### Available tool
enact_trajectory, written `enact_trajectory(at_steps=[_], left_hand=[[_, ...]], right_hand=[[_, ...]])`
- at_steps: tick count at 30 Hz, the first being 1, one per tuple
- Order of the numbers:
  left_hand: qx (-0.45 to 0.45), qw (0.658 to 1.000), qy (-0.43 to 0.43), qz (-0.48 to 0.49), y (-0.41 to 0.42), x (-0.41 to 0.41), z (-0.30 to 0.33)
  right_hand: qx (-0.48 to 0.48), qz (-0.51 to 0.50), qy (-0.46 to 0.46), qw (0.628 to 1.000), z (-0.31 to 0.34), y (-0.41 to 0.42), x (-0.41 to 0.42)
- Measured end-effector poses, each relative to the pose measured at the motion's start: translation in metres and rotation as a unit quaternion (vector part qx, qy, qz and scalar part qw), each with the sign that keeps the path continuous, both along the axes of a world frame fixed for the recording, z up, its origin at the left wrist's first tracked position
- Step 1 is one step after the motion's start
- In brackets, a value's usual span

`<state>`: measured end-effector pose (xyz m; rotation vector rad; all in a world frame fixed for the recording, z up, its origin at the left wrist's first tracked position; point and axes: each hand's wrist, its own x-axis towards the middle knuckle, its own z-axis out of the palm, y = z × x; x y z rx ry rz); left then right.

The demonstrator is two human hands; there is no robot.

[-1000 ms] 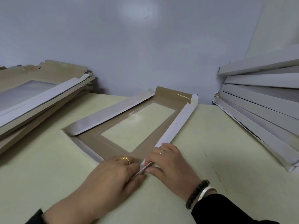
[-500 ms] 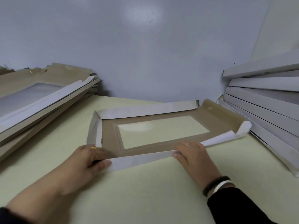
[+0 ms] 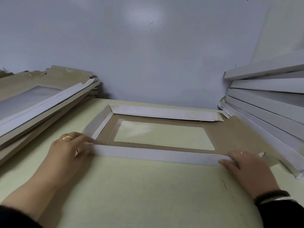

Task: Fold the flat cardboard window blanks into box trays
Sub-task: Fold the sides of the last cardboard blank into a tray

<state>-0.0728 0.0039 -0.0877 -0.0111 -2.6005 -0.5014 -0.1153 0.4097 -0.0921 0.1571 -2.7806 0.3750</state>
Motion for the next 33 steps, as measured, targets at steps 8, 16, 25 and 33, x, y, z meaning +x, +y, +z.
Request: enact_trajectory(at_steps=[8,16,25,33], left_hand=[[-0.008,0.980,-0.006,-0.197,0.086,0.008,-0.014],[-0.078,0.967,-0.015,-0.241,0.127,-0.001,-0.019],[-0.068,0.970,-0.040,-0.229,0.090,-0.015,-0.011],[-0.005,0.987,-0.098,-0.127,0.048,-0.032,-0.018]], right_hand=[[0.091,0.111,0.061,0.988,0.008,-0.090,0.026],[0.108,0.168,0.035,0.979,0.010,-0.124,0.035],[-0.162,0.195,-0.146,0.956,0.015,-0.048,0.026],[-0.149,0.219,-0.151,0.953,0.007,-0.026,0.027]])
